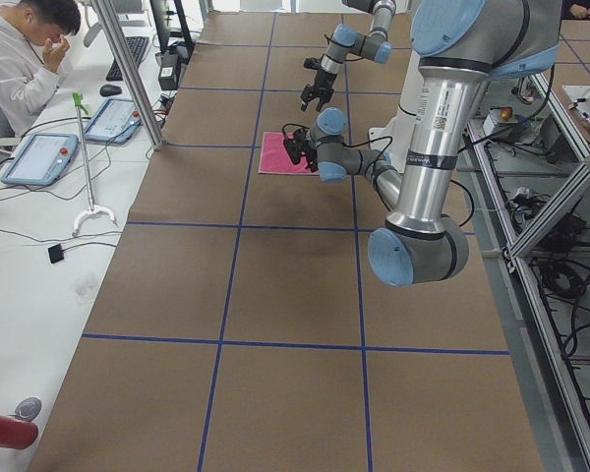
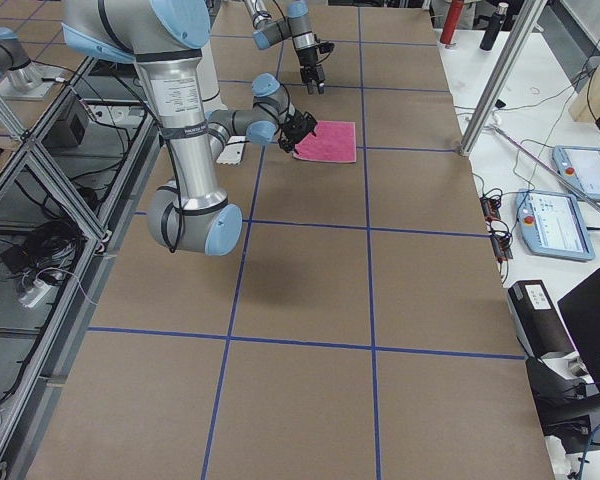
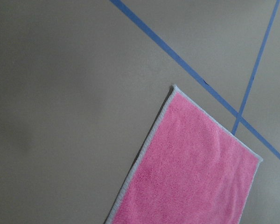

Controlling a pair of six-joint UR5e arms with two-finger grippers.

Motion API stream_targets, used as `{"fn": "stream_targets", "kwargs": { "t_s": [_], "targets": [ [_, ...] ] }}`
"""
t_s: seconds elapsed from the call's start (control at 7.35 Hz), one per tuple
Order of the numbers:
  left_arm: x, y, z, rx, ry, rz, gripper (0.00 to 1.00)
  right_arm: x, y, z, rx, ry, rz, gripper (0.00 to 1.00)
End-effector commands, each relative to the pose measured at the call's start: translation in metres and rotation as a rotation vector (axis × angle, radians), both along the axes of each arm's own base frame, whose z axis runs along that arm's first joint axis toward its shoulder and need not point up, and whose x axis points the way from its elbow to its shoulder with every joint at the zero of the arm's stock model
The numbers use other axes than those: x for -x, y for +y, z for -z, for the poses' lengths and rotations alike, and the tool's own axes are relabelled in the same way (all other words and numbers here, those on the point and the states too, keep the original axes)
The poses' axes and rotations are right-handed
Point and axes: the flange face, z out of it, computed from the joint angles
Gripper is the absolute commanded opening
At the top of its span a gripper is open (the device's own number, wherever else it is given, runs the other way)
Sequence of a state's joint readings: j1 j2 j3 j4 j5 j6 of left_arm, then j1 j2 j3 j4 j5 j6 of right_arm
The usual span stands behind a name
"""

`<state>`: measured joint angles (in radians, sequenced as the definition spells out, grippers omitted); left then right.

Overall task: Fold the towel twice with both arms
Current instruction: 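Move both grippers toward the towel corners nearest the robot, then lower both grippers onto the near towel corners and close them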

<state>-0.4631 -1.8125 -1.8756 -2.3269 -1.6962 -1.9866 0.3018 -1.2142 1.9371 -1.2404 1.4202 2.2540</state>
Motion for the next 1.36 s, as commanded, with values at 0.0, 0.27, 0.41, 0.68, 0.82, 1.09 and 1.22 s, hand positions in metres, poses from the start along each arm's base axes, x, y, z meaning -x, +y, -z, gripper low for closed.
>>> {"fn": "stream_targets", "kwargs": {
  "t_s": [0.0, 0.27, 0.41, 0.68, 0.82, 1.09, 1.22],
  "targets": [
    [-0.011, 0.01, 0.003, 0.059, 0.024, 0.016, 0.91, 0.027, 0.007, -0.008, 0.026, 0.027, 0.005, 0.93],
    [-0.014, 0.011, 0.002, 0.057, 0.022, 0.021, 0.91, 0.04, 0.008, 0.0, 0.042, 0.082, 0.012, 0.86],
    [-0.014, 0.011, 0.001, 0.056, 0.02, 0.02, 0.91, 0.046, 0.012, -0.001, 0.045, 0.091, 0.021, 0.82],
    [-0.014, 0.011, 0.0, 0.052, 0.017, 0.019, 0.91, 0.057, 0.019, -0.01, 0.035, 0.114, 0.015, 0.71],
    [-0.014, 0.011, 0.0, 0.052, 0.015, 0.019, 0.91, 0.064, 0.021, -0.014, 0.034, 0.127, 0.016, 0.7],
    [-0.014, 0.011, -0.002, 0.05, 0.011, 0.018, 0.91, 0.068, 0.027, -0.014, 0.036, 0.125, 0.015, 0.63],
    [-0.014, 0.011, -0.003, 0.051, 0.01, 0.018, 0.91, 0.072, 0.029, -0.014, 0.05, 0.119, 0.006, 0.56]
  ]
}}
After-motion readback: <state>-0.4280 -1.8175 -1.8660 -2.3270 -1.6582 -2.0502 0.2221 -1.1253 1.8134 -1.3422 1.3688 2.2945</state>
